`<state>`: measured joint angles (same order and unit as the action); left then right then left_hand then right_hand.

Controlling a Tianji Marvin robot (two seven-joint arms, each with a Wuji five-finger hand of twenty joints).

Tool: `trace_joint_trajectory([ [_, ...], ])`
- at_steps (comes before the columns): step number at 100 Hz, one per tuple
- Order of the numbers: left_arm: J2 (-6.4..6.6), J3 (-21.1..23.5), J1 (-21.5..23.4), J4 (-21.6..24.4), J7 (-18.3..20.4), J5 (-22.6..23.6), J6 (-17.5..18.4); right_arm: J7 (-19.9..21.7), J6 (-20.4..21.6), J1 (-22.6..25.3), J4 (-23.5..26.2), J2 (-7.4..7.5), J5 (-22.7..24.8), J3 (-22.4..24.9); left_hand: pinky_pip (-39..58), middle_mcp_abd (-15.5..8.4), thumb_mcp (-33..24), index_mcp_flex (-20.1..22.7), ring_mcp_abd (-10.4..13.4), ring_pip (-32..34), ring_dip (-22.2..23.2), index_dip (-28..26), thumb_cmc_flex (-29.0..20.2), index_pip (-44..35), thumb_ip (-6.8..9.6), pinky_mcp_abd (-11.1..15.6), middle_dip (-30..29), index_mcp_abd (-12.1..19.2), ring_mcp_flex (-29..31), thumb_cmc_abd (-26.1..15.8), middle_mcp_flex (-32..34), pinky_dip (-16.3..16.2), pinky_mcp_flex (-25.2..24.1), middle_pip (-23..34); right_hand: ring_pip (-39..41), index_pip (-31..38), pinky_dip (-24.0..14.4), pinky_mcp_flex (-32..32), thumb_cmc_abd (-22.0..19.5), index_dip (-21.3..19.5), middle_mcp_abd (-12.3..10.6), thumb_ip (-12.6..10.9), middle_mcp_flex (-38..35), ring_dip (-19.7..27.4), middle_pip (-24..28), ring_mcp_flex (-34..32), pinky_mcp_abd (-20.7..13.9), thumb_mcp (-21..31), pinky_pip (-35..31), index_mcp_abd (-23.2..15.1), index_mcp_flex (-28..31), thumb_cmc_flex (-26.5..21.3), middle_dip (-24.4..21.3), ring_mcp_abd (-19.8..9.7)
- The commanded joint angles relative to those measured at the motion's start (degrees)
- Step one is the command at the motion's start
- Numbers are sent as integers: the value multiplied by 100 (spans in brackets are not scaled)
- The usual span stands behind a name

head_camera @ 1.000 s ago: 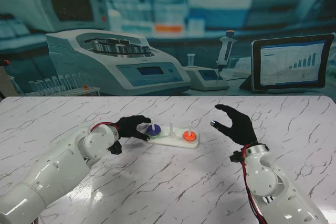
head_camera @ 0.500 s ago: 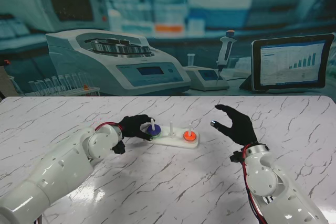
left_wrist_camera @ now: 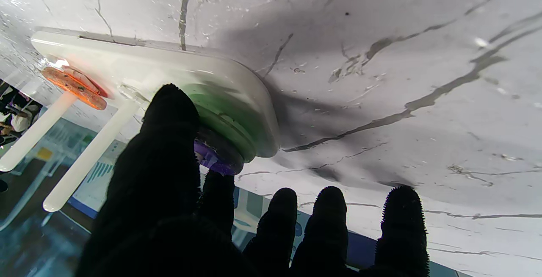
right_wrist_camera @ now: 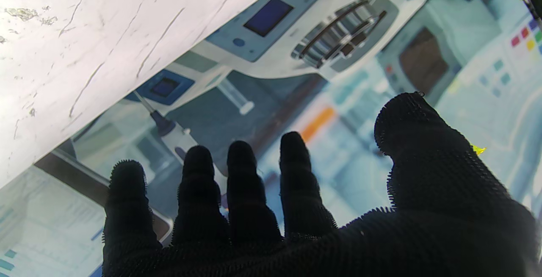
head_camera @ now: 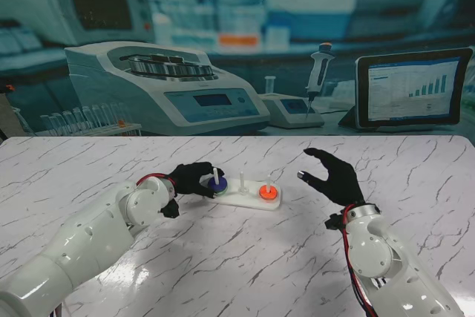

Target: Move the three rings of the Hanoi Tower from the left rod to the right rod

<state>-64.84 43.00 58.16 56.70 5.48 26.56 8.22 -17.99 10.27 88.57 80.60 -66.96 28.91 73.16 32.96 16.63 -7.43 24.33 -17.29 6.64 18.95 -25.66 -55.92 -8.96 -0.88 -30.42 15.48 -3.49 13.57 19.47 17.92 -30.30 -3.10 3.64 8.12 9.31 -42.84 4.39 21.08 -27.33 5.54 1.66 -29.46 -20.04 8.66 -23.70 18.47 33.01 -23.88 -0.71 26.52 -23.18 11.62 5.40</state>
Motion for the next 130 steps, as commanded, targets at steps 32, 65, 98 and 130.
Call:
trace_joint_trajectory([
  [32, -88, -67, -8, -63, -61, -3, 100, -10, -7, 36, 23, -38, -19, -22, 158, -214, -174, 320, 130, 67, 94, -379, -388, -294, -42, -150, 54, 558, 89, -210, 154, -175, 41, 61, 74, 75, -65, -58, -59, 19, 3, -97, -96, -75, 115, -125, -37, -85, 53, 47, 152, -6, 75, 5],
  [65, -99, 7, 33, -24, -128, 2, 30, 2, -8, 36, 26, -37, -28, -26, 166, -297, 482, 473, 154, 84, 107, -496, -919, -502, -73, -128, 67, 721, 140, -684, 304, -167, 50, 108, 90, 68, -71, -44, -67, 25, -50, -97, -91, -81, 127, -125, -63, -77, 41, -1, 140, 23, 80, -31],
  [98, -44, 151, 90, 152, 42, -25, -26, 11, 3, 37, 24, -35, -27, -27, 137, -311, 725, 528, 150, 71, 100, -477, -1005, -583, -114, -125, 66, 721, 139, -859, 368, -139, 48, 112, 79, 62, -70, -63, -61, 27, -16, -94, -70, -74, 105, -101, -74, -70, 48, 37, 134, 10, 74, -15],
  [130, 81, 429, 234, 575, 472, -81, -191, 15, -6, 31, 16, -37, -38, -33, 76, -292, 839, 603, 107, 41, 79, -470, -1040, -611, -122, -132, 55, 687, 119, -932, 397, -99, 21, 86, 62, 68, -64, -73, -61, 24, 21, -95, -79, -66, 94, -98, -43, -80, 58, 73, 144, -25, 74, 15],
])
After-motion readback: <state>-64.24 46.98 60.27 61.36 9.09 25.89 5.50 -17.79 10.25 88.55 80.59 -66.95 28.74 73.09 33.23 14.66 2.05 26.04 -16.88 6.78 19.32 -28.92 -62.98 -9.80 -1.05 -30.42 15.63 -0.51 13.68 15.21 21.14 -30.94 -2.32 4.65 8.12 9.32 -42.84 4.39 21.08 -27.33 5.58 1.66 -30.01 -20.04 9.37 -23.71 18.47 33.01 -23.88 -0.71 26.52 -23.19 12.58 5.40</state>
